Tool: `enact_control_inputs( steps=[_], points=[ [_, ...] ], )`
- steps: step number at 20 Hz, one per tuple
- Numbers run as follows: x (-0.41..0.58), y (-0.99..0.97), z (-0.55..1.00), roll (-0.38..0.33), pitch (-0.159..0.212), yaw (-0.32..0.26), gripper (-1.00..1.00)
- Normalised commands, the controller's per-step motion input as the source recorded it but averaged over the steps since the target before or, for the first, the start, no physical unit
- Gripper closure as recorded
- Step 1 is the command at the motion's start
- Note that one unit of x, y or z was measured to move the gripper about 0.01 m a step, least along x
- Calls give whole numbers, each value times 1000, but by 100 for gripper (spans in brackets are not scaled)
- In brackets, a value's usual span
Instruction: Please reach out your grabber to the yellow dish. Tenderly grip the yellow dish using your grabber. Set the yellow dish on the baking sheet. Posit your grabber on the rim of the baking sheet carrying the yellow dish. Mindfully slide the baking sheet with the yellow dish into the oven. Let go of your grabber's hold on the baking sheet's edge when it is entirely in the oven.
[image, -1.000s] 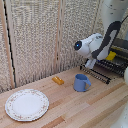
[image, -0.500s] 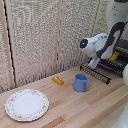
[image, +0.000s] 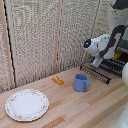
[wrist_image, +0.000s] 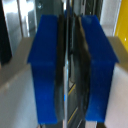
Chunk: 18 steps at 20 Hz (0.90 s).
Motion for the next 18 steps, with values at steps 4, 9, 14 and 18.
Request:
enact_control_inputs(
  steps=[4, 9, 14, 18],
  points=[
    [-1, -766, 180, -76, -102, 6, 100],
    [0, -561, 113, -77, -79, 17, 100],
    [0, -129, 182, -73, -48, 29, -100],
    [60, -109, 262, -215, -68, 50, -100]
  ],
)
